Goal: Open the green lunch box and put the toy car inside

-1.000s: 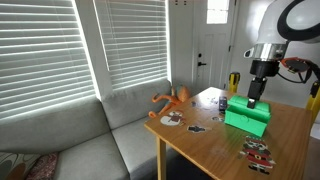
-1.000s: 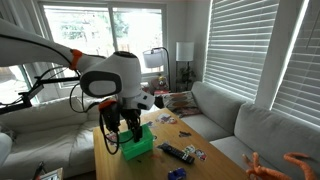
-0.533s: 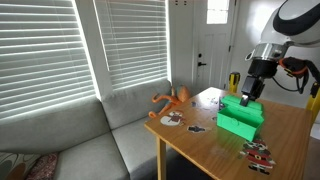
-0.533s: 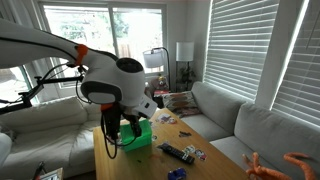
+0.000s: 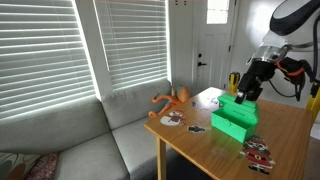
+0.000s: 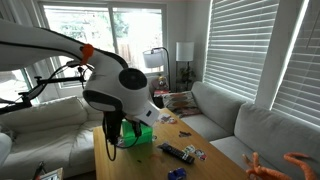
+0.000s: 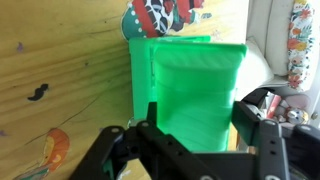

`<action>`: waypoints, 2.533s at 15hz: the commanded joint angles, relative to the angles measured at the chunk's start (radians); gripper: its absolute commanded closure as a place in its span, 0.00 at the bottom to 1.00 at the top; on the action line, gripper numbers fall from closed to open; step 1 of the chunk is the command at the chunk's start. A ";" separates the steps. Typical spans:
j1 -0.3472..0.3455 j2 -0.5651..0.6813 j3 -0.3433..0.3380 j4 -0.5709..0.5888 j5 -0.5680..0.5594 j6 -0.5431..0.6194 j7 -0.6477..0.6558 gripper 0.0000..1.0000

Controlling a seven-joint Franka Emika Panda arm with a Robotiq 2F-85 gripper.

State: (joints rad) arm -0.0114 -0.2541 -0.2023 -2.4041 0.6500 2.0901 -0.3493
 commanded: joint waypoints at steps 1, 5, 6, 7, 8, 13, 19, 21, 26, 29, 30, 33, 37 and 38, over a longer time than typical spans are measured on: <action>-0.018 0.002 0.017 0.002 0.006 -0.005 -0.002 0.25; -0.018 0.002 0.017 0.002 0.010 -0.005 -0.002 0.25; -0.018 0.003 0.017 0.002 0.010 -0.005 -0.002 0.25; -0.020 0.010 0.011 0.003 0.027 -0.003 -0.004 0.50; -0.021 0.017 0.003 0.005 0.042 -0.009 -0.012 0.50; -0.033 0.023 -0.014 0.003 0.135 -0.044 -0.045 0.50; -0.063 0.058 -0.039 0.009 0.277 -0.123 -0.123 0.50; -0.082 0.074 -0.043 0.007 0.308 -0.137 -0.150 0.50; -0.122 0.118 -0.051 0.011 0.359 -0.181 -0.245 0.50; -0.136 0.132 -0.048 0.015 0.385 -0.208 -0.292 0.50; -0.139 0.134 -0.047 0.016 0.393 -0.219 -0.305 0.50; -0.149 0.150 -0.050 0.022 0.424 -0.256 -0.369 0.50; -0.167 0.185 -0.054 0.030 0.452 -0.306 -0.418 0.50; -0.174 0.197 -0.054 0.036 0.445 -0.324 -0.413 0.50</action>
State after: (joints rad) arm -0.1614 -0.1067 -0.2509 -2.3991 1.0693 1.8321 -0.7252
